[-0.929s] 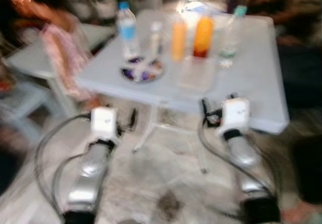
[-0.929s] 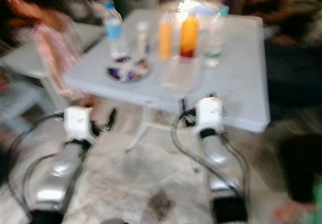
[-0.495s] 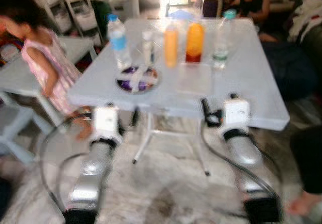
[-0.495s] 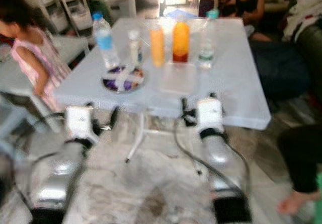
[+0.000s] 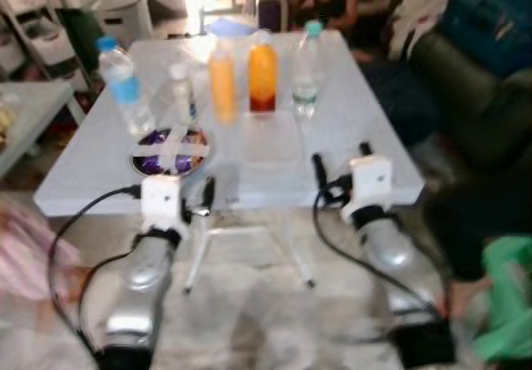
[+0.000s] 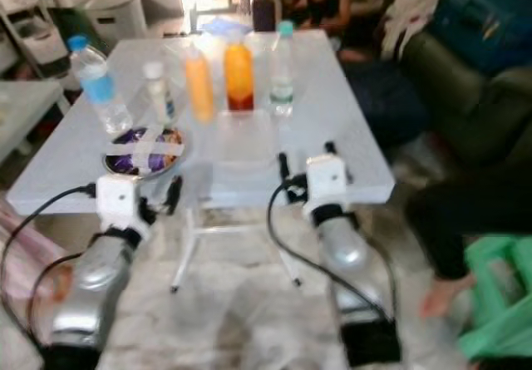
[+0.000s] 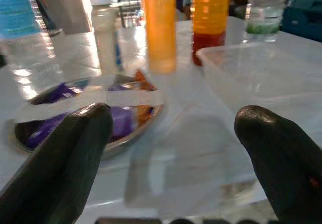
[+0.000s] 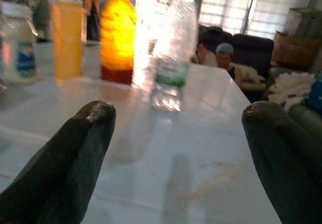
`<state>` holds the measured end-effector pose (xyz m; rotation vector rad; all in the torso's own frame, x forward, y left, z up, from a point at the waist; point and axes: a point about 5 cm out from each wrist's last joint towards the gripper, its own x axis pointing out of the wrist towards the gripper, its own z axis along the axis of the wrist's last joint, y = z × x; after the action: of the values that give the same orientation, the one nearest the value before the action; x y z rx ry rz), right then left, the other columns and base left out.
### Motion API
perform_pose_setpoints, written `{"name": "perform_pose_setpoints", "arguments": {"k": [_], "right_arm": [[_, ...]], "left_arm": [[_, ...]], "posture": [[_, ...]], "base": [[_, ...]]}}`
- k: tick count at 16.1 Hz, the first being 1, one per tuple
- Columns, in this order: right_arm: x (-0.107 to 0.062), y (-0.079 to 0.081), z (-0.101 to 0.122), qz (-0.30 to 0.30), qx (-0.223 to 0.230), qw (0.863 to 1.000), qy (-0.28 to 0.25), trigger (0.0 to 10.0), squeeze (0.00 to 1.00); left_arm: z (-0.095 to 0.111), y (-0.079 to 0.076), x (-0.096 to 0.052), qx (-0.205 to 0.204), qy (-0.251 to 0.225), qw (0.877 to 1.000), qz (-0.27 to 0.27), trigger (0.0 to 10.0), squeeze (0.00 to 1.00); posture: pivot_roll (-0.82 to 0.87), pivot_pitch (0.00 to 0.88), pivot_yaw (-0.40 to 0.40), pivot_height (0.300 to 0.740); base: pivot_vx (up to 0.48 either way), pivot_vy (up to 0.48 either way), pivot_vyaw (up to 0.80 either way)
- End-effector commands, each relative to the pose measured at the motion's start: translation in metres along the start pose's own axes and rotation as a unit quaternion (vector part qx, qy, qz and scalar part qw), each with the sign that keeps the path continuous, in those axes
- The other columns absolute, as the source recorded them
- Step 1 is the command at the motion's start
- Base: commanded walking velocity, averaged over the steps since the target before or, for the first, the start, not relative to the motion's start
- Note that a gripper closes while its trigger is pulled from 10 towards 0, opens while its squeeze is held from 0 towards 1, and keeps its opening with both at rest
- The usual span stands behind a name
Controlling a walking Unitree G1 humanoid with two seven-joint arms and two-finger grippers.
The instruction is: Restocking fridge
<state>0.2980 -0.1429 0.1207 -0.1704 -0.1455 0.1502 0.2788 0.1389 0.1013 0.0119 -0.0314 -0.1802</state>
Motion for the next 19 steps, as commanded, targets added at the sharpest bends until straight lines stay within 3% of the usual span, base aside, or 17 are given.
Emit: {"name": "perform_pose_setpoints", "arguments": {"k": [1, 7, 11, 12, 15, 19], "right_arm": [[0.001, -0.001, 0.003, -0.002, 0.003, 1.000, -0.005, 10.0, 0.00], [0.004, -0.003, 0.004, -0.009, 0.003, 1.000, -0.006, 10.0, 0.00], [-0.002, -0.009, 0.013, -0.022, -0.017, 0.999, -0.032, 10.0, 0.00], [-0.010, -0.015, 0.014, -0.040, -0.004, 0.999, -0.030, 10.0, 0.00], [-0.030, -0.018, 0.006, -0.050, -0.007, 0.999, -0.011, 10.0, 0.00], [-0.034, -0.018, 0.004, -0.049, -0.011, 0.999, -0.008, 10.0, 0.00]], "left_arm": [[0.002, 0.001, -0.001, 0.003, -0.003, 1.000, -0.001, 10.0, 0.00], [0.001, 0.003, -0.002, 0.008, -0.003, 1.000, -0.001, 10.0, 0.00], [0.003, 0.016, -0.014, 0.016, -0.005, 1.000, 0.027, 10.0, 0.00], [0.002, 0.024, -0.026, 0.018, -0.002, 0.999, 0.044, 10.0, 0.00], [-0.004, 0.028, -0.042, 0.016, 0.009, 0.998, 0.058, 10.0, 0.00], [-0.003, 0.024, -0.037, 0.014, 0.011, 0.998, 0.053, 10.0, 0.00]], "posture": [[-0.14, 0.034, 0.062, 0.740], [-0.13, 0.031, 0.068, 0.740], [-0.12, 0.029, 0.076, 0.740], [-0.12, 0.026, 0.082, 0.740], [-0.12, 0.026, 0.091, 0.740], [-0.14, 0.027, 0.095, 0.740]], "base": [[0.000, 0.000, 0.00], [0.000, 0.000, 0.00], [0.000, 0.000, 0.00], [0.000, 0.000, 0.00], [0.000, 0.000, 0.00], [0.000, 0.000, 0.53]]}}
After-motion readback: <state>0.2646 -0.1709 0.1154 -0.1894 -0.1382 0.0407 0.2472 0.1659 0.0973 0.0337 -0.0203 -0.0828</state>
